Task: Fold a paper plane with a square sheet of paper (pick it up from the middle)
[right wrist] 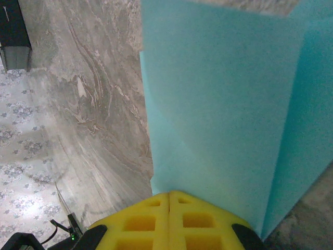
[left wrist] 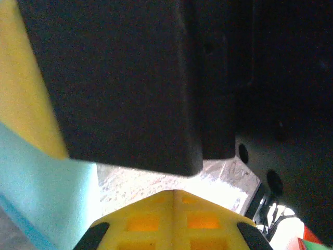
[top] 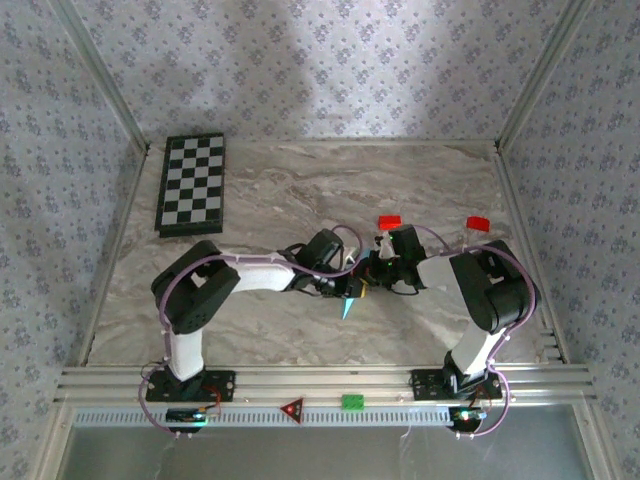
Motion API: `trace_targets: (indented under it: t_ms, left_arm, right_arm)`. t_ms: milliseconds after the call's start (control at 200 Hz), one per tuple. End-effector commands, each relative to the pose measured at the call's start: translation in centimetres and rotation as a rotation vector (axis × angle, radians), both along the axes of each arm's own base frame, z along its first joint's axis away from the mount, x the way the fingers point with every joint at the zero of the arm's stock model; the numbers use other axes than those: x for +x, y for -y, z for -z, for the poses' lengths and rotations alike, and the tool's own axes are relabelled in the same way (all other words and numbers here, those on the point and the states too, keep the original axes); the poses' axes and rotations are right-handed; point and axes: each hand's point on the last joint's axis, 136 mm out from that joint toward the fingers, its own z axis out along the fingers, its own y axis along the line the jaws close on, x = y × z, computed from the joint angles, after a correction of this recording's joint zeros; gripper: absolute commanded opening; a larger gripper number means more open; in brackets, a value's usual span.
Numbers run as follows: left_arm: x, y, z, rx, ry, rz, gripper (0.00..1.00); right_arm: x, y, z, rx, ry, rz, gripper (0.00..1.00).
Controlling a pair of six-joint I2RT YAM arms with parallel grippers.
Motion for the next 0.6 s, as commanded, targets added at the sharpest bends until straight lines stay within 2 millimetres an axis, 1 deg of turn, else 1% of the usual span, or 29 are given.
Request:
trace_targets:
  t_ms: [0,250,385,595]
  left_arm:
    - [-0.5,0.6,0.3,0.008,-0.009,0.043,0.0]
    - [-1.3,-0.6,2.7,0.087,-0.029,0.064,0.0]
    - [-1.8,-1.2,3.4,0.105,-0.035,0.063,0.0]
    - [-2.7,-2.0,3.9,0.116,-0.043,0.067,0.0]
  right_arm:
    - [-2.9,3.3,5.4,-0.197,-0.162,0.06,0.02]
    - [-2.9,3.4,5.4,-0.2,-0.165,0.06,0.02]
    - [-3.0,3.5,5.5,-0.206,-0.167,0.059,0.02]
    - [-3.1,3.7,5.6,-0.21,-0.172,0.062,0.02]
